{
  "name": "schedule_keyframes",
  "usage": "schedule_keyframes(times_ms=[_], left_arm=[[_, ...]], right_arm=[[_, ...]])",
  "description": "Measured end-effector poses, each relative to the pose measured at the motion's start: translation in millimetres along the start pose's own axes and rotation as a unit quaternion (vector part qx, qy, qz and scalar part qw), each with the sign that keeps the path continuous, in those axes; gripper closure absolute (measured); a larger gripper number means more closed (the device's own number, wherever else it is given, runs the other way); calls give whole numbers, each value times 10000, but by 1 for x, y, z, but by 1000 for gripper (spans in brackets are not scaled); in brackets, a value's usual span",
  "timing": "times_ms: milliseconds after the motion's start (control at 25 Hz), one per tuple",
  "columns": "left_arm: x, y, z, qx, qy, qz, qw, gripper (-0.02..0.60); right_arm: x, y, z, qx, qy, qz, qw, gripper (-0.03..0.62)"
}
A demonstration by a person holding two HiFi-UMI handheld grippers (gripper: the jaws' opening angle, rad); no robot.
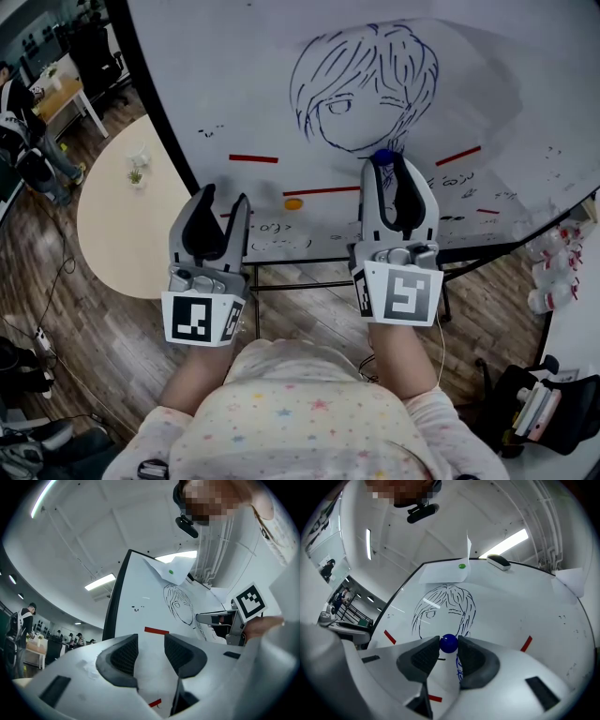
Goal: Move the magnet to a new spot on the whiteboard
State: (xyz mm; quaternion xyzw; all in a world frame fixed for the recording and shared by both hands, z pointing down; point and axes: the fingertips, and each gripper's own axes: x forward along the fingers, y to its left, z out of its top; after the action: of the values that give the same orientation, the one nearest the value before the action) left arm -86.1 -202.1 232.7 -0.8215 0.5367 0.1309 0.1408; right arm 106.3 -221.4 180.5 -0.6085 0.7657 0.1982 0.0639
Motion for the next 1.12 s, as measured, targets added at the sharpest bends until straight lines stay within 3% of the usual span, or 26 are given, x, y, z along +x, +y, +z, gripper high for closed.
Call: schedule_keyframes(times_ms=[320, 560, 1120], left_arm=[[-5, -7, -1, -6, 52, -74, 10000, 436], [-8, -11, -2, -36, 46, -116, 9999, 459], [-9, -24, -10, -40, 23, -337, 9994, 535]], right_arm=[[-15, -7, -19, 416, -27, -130, 9990, 471], [-15, -3, 9, 38, -23, -54, 10000, 471], [-30, -7, -6, 325, 0, -10, 9995, 471]])
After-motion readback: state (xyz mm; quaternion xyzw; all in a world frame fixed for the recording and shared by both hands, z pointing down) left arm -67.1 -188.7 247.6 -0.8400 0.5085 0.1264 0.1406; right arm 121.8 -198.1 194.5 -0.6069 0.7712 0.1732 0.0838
